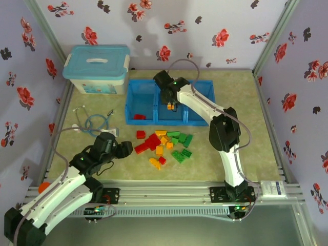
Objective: Sort the legos into containers by color
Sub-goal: Place the lego in the container, then stand up the lego at the bottom-center of the table.
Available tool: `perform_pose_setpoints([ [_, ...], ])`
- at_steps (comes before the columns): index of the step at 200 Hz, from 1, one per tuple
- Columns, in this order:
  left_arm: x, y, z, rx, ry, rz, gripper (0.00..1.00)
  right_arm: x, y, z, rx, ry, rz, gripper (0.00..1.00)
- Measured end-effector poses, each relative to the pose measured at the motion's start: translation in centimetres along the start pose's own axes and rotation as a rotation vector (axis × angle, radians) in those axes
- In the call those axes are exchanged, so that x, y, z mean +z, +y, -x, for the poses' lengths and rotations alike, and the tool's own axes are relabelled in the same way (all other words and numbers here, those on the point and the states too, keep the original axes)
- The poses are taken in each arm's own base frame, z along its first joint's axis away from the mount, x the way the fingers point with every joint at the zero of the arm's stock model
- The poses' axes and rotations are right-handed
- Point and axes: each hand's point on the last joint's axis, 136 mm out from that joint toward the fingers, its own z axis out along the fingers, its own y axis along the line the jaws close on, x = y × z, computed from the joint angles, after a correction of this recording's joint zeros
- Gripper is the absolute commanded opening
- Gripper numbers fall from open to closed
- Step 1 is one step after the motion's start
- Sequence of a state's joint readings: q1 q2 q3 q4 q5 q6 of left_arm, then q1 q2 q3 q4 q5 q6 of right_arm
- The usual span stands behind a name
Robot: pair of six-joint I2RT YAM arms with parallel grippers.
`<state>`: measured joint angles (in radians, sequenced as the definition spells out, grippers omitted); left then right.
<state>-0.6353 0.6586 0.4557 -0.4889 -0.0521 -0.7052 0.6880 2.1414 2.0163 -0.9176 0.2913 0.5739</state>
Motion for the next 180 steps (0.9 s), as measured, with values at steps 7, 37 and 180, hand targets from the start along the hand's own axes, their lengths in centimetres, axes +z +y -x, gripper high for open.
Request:
perform_pose_setpoints([
  [7,0.0,0.0,-0.1,0.002,0.003,0.0,0.63,-0.4,0.2,0.6,0.0,-0.011,0.007,0.64],
  [37,0.0,-0.1,-0.4,0.009,0.014,0.0,0.63,-2.2,0.0,0.8,-0.009,-0.043,0.002,0.65],
  [180,1.8,0.1,-1.6,0.024,0.051,0.02,0.63,-6.5,-3.6,-19.7,-0.206,0.103,0.132,0.61],
])
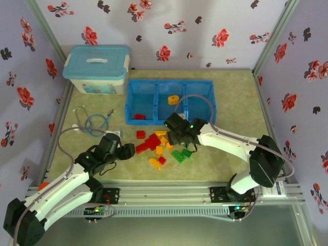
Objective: Sort the legos into containers by color
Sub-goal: Stand up the lego at the bottom-center of the table.
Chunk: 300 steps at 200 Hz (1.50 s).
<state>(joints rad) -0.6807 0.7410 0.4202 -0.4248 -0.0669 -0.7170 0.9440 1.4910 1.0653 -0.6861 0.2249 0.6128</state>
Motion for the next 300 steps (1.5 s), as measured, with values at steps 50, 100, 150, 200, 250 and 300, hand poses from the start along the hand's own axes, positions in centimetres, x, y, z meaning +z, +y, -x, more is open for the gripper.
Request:
perform_pose_setpoints([
  [50,0.5,-0.3,-0.2,0.0,0.01,-0.004,0.62,1.1,1.2,-4.8,-0.033,0.071,0.033,0.59],
  [100,0.6,-0.3,-0.4,0.003,0.011,-0.007,0.62,1.5,2.7,-6.8,-0.049,0.096,0.059,0.57],
  [150,0.6,-0.5,-0.3,0.005,0.005,-0.015,0.62,2.7,2.4,-7.9,-0.036,0.128,0.036,0.57],
  [200,0.7,-0.5,-0.3,0.005,0.004,-0.015,0.62,3.7,1.9,-8.5,-0.029,0.149,0.001,0.56],
  [250,1.1,0.2,-1.2,0.005,0.021,-0.001,0.61,3.9,1.5,-8.4,-0.014,0.13,-0.017,0.57],
  [300,1.1,0.2,-1.1,0.002,0.019,-0.003,0.61,4.5,1.0,-8.3,-0.01,0.108,-0.055,0.58],
])
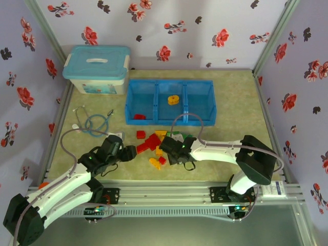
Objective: Sort the legos into containers by color
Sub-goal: Stand up the lego at the bottom-center of the table.
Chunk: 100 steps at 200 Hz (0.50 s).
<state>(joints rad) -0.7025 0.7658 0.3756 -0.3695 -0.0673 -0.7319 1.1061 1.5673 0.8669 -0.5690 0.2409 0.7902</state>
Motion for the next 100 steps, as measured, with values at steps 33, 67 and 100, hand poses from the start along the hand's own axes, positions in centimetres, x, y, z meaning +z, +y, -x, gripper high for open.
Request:
perform_pose_setpoints([
  [33,0.0,0.0,0.0,0.0,0.0,0.001,0.61,1.0,-0.6,-0.4,-0.003,0.016,-0.046,0.6],
  [67,0.0,0.0,0.0,-0.001,0.0,0.0,0.6,1.4,-0.7,-0.6,0.002,0.023,-0.057,0.6],
  [100,0.0,0.0,0.0,0.0,-0.001,0.0,0.6,1.5,-0.6,-0.6,0.008,0.023,-0.057,0.57],
])
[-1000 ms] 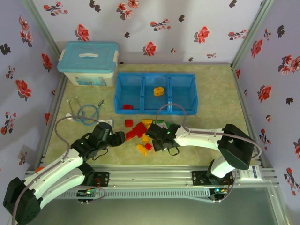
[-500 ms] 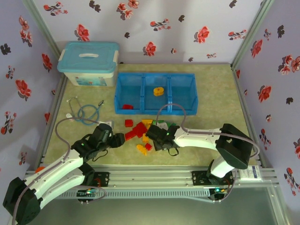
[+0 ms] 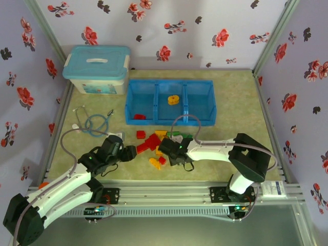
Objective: Sort the legos into containers by color
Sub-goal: Stand up the lego at the bottom-center of the table.
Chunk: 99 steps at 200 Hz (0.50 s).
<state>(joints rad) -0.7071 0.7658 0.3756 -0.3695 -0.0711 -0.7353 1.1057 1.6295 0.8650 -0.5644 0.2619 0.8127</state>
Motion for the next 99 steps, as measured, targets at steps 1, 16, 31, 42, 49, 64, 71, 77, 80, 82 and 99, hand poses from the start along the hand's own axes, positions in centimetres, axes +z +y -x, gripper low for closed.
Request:
perform_pose_setpoints([
  [1,0.0,0.0,0.0,0.0,0.0,0.0,0.6,0.0,0.0,0.0,0.0,0.0,0.0,0.57],
  [16,0.0,-0.01,0.04,0.0,-0.002,0.0,0.6,0.01,0.1,0.04,0.001,-0.002,0.003,0.55],
  [31,0.01,0.01,0.1,0.0,-0.005,0.001,0.6,0.01,0.18,0.06,0.005,-0.002,0.007,0.52],
  [42,0.03,0.04,0.12,0.0,-0.006,0.003,0.6,0.02,0.23,0.07,0.01,-0.002,0.009,0.49],
  [49,0.04,0.02,0.15,0.0,-0.007,0.003,0.6,0.02,0.29,0.07,0.013,-0.002,0.012,0.47],
  [64,0.16,-0.01,0.17,0.0,-0.007,0.003,0.6,0.01,0.45,0.07,0.021,-0.001,0.019,0.43],
  [71,0.22,0.01,0.15,0.0,-0.005,0.004,0.59,0.0,0.5,0.09,0.027,-0.002,0.022,0.4],
  [77,0.25,0.01,0.15,0.0,-0.005,0.005,0.59,-0.03,0.51,0.1,0.031,-0.002,0.023,0.38],
  [80,0.26,0.01,0.14,0.0,-0.004,0.005,0.59,-0.05,0.53,0.12,0.032,-0.002,0.023,0.37],
  [82,0.27,0.02,0.13,0.0,-0.004,0.006,0.59,-0.07,0.53,0.13,0.034,-0.003,0.024,0.37],
  [99,0.31,0.04,0.1,0.0,-0.002,0.007,0.59,-0.11,0.49,0.17,0.044,-0.003,0.026,0.33],
])
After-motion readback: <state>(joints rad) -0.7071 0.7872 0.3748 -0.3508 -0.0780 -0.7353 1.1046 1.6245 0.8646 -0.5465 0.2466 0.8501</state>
